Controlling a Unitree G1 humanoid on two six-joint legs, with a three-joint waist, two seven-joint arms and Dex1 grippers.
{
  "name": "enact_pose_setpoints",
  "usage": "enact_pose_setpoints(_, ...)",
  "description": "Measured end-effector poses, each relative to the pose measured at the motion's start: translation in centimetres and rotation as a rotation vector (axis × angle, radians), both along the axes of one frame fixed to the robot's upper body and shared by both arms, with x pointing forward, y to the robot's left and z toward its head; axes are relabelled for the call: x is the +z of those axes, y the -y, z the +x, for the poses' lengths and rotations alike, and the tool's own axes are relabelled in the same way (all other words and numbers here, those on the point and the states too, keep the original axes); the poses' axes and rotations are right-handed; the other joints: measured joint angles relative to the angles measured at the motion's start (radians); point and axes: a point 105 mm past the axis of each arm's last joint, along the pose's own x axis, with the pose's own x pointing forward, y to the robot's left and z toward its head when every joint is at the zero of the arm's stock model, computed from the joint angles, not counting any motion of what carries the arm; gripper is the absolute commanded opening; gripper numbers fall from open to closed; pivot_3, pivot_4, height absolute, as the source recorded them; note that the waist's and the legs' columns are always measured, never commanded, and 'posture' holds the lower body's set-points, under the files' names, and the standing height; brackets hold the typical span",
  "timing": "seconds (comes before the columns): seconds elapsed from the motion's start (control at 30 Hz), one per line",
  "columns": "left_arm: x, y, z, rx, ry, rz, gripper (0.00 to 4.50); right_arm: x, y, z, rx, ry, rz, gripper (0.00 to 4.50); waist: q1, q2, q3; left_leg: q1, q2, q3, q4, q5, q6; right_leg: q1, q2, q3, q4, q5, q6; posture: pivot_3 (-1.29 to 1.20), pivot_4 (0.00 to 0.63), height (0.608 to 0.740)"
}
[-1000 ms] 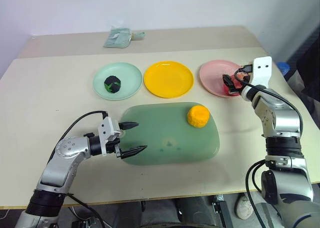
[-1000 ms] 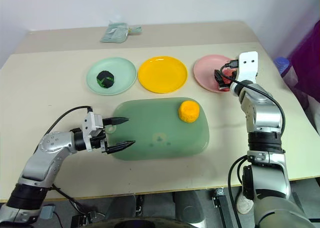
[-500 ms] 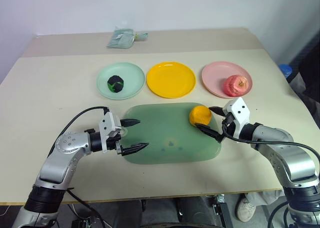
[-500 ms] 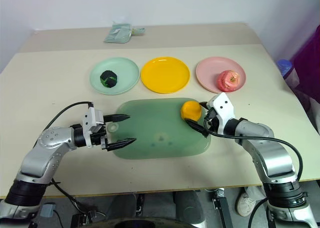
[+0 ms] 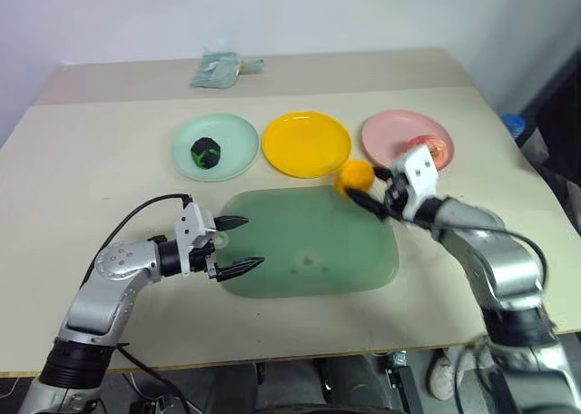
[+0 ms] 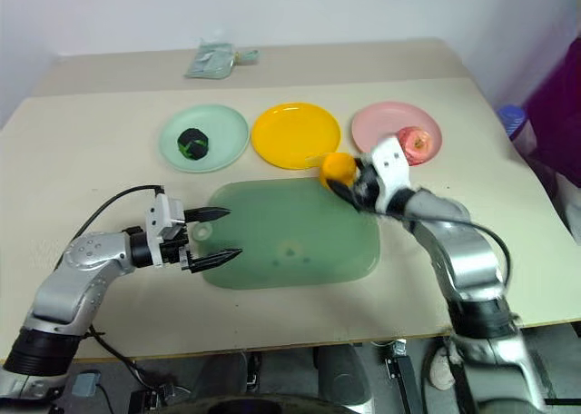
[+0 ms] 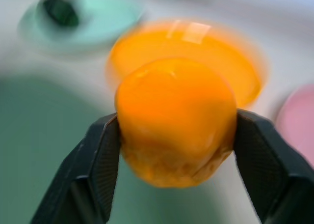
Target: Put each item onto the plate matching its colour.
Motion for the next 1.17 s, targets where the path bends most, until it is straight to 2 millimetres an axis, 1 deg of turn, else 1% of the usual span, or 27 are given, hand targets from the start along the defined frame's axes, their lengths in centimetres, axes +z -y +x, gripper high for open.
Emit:
enact_pose_setpoints(0.07,0.2,-0.2,0.2,0.016,0.004,0.001,4.5,0.4,-1.0,2.5,-0.046,-0.014,0.014,2.72,-0.002,0.0,0.0,0.0,0.0,0.0,0.0,0.0,0.0,-0.001,-0.001,0.0,0.0,0.0,0.0,0.0,0.15,0.74)
enact_pose_setpoints(0.1,0.2,-0.2,0.3,0.021,0.007,-0.001,4.5,0.2,-1.6,3.7,-0.066,-0.032,0.017,2.72,0.0,0.0,0.0,-0.001,0.0,0.0,-0.001,0.0,0.0,-0.002,-0.001,0.0,0.0,0.0,0.0,0.0,0.15,0.74)
enact_pose_setpoints(0.2,0.3,-0.1,0.5,0.04,0.007,-0.012,4.5,-1.0,-3.4,6.2,-0.084,-0.089,0.022,2.72,0.002,0.0,0.0,-0.004,-0.001,0.001,-0.001,0.0,0.0,-0.005,-0.003,0.0,0.0,0.0,0.0,0.0,0.15,0.74)
enact_pose_setpoints(0.27,0.4,0.1,0.5,0.047,0.008,-0.025,4.5,-1.6,-3.7,6.8,-0.086,-0.104,0.014,3.76,0.007,0.0,0.0,-0.005,-0.002,0.001,-0.002,0.0,0.0,-0.006,-0.004,0.0,0.0,0.0,0.0,0.0,0.15,0.74)
enact_pose_setpoints(0.3,0.4,0.2,0.4,0.056,0.01,-0.026,4.5,-1.8,-3.6,7.0,-0.087,-0.105,0.011,4.07,0.009,0.0,0.0,-0.005,-0.002,0.001,-0.002,0.0,0.0,-0.007,-0.004,0.0,0.0,0.0,0.0,0.0,0.15,0.74)
enact_pose_setpoints(0.33,0.5,0.2,0.4,0.066,0.014,-0.031,4.5,-1.9,-3.5,7.1,-0.082,-0.099,0.007,4.48,0.01,0.0,0.0,-0.006,-0.002,0.001,-0.002,0.0,0.0,-0.007,-0.004,0.0,0.0,0.0,0.0,0.0,0.15,0.74)
enact_pose_setpoints(0.37,0.6,0.2,0.4,0.075,0.018,-0.035,4.5,-1.9,-3.5,7.1,-0.077,-0.09,0.004,4.48,0.011,0.0,0.0,-0.006,-0.001,0.001,-0.002,0.0,0.0,-0.007,-0.004,0.0,0.0,0.0,0.0,0.0,0.15,0.74)
enact_pose_setpoints(0.43,1.0,-0.1,0.5,0.122,0.032,-0.055,4.5,-1.0,-3.1,6.7,-0.045,-0.037,-0.006,4.48,0.011,0.0,0.0,-0.006,-0.001,0.001,-0.001,0.0,0.0,-0.007,-0.004,0.0,0.001,0.0,0.0,0.0,0.15,0.74)
enact_pose_setpoints(0.5,1.2,-0.8,0.9,0.181,0.042,-0.064,4.5,-0.3,-2.1,5.7,-0.013,0.02,-0.027,4.48,0.015,0.0,0.0,-0.005,-0.001,0.0,-0.001,0.0,-0.001,-0.006,-0.003,-0.001,0.001,0.0,0.0,0.0,0.15,0.74)
enact_pose_setpoints(0.57,1.6,-2.0,1.6,0.264,0.056,-0.063,4.5,-0.5,-0.2,3.8,0.028,0.043,-0.035,4.48,0.019,0.0,0.0,-0.005,-0.001,0.0,0.0,0.0,-0.001,-0.006,-0.003,-0.001,0.001,0.0,0.0,0.0,0.15,0.74)
enact_pose_setpoints(0.6,1.8,-2.6,1.9,0.299,0.067,-0.06,4.5,-0.9,0.8,2.7,0.042,0.04,-0.042,4.48,0.022,0.0,0.0,-0.006,-0.001,0.0,-0.001,0.0,-0.001,-0.006,-0.004,-0.001,0.001,0.0,0.0,0.0,0.15,0.74)
enact_pose_setpoints(0.63,2.0,-3.7,2.3,0.353,0.08,-0.043,4.5,-1.6,2.0,1.0,0.07,0.027,-0.052,4.48,0.026,0.0,0.0,-0.006,-0.001,0.0,-0.001,0.0,0.0,-0.005,-0.004,-0.001,0.0,0.0,0.0,0.0,0.15,0.74)
enact_pose_setpoints(0.7,2.3,-6.4,3.0,0.46,0.096,-0.002,4.5,-2.9,4.1,-1.8,0.099,-0.027,-0.057,4.48,0.024,0.0,0.0,-0.006,-0.001,0.0,-0.001,0.0,0.0,-0.006,-0.004,-0.001,0.0,0.0,0.0,0.0,0.15,0.74)
enact_pose_setpoints(0.77,2.5,-9.3,3.0,0.556,0.101,0.043,4.5,-4.1,6.7,-5.0,0.105,-0.1,-0.07,4.48,0.023,0.0,0.0,-0.005,-0.001,0.0,-0.001,0.0,0.0,-0.005,-0.003,-0.001,0.0,0.0,0.0,0.0,0.15,0.74)
enact_pose_setpoints(0.8,2.5,-10.7,2.9,0.596,0.096,0.06,4.5,-4.5,8.0,-6.0,0.09,-0.134,-0.069,4.48,0.016,0.0,0.0,-0.004,0.0,0.001,-0.001,0.0,0.0,-0.004,-0.003,0.0,0.0,0.0,0.0,0.0,0.15,0.74)
enact_pose_setpoints(0.87,2.8,-12.1,2.6,0.629,0.098,0.083,4.5,-4.7,9.8,-7.7,0.057,-0.176,-0.056,4.48,0.01,0.0,0.0,0.0,0.0,0.002,-0.001,0.0,0.0,0.0,-0.002,0.0,0.0,0.0,0.0,0.0,0.15,0.74)
enact_pose_setpoints(0.93,2.9,-12.8,2.2,0.628,0.095,0.11,4.5,-4.7,10.8,-9.1,0.042,-0.196,-0.055,4.48,0.012,0.0,0.0,0.002,0.0,0.001,-0.001,0.0,0.0,0.002,-0.001,0.0,0.0,0.0,0.0,0.0,0.15,0.74)
enact_pose_setpoints(1.0,2.7,-13.7,2.0,0.641,0.083,0.121,4.5,-5.2,11.6,-10.0,0.021,-0.228,-0.059,4.48,0.014,0.0,0.0,0.002,0.0,0.001,-0.001,0.0,0.0,0.003,-0.001,0.0,0.0,0.0,0.0,0.0,0.15,0.74)
enact_pose_setpoints(1.1,2.5,-14.3,1.7,0.654,0.075,0.122,4.5,-5.7,12.1,-10.5,0.0,-0.248,-0.056,4.48,0.015,0.0,0.0,0.002,0.0,0.001,-0.001,0.0,0.0,0.003,-0.002,0.0,-0.001,0.0,0.0,0.0,0.15,0.74)
enact_pose_setpoints(1.17,2.5,-14.3,1.7,0.653,0.072,0.121,4.5,-5.4,12.0,-10.4,0.001,-0.237,-0.051,4.48,0.015,0.0,0.0,0.002,0.0,0.001,-0.001,0.0,0.0,0.003,-0.002,0.0,-0.001,0.0,0.0,0.0,0.15,0.74)
